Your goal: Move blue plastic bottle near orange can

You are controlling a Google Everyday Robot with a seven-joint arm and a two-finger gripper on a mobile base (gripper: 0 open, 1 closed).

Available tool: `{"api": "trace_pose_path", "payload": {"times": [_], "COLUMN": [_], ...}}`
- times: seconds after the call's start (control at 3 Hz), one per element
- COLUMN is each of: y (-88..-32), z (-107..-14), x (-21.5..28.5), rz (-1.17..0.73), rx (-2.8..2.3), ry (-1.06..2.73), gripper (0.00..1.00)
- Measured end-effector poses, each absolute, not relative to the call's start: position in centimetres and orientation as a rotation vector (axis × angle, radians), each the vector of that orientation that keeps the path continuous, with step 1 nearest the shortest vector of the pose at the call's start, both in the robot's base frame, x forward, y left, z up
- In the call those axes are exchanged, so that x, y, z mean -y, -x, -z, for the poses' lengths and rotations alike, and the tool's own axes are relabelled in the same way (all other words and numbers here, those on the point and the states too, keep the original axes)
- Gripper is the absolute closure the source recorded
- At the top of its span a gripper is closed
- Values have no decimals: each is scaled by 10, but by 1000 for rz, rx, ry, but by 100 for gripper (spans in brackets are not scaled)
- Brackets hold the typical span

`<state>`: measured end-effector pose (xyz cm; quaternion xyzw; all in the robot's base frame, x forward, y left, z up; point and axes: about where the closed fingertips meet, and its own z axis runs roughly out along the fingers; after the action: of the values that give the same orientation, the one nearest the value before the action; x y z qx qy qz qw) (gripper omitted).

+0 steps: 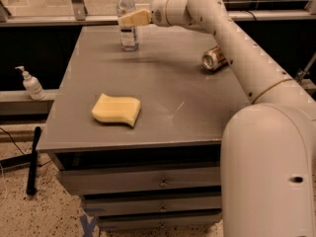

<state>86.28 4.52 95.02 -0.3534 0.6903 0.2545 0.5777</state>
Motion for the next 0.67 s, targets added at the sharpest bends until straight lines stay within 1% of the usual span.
{"api": "trace_pose_path", "payload": {"times": [0.33,0.67], "y": [-872,-873], "z": [-946,-948], "x": [-59,-68], "rz": [-632,-661], "rx": [-1609,-1592], "ry": [820,826], "gripper": [0,15]}}
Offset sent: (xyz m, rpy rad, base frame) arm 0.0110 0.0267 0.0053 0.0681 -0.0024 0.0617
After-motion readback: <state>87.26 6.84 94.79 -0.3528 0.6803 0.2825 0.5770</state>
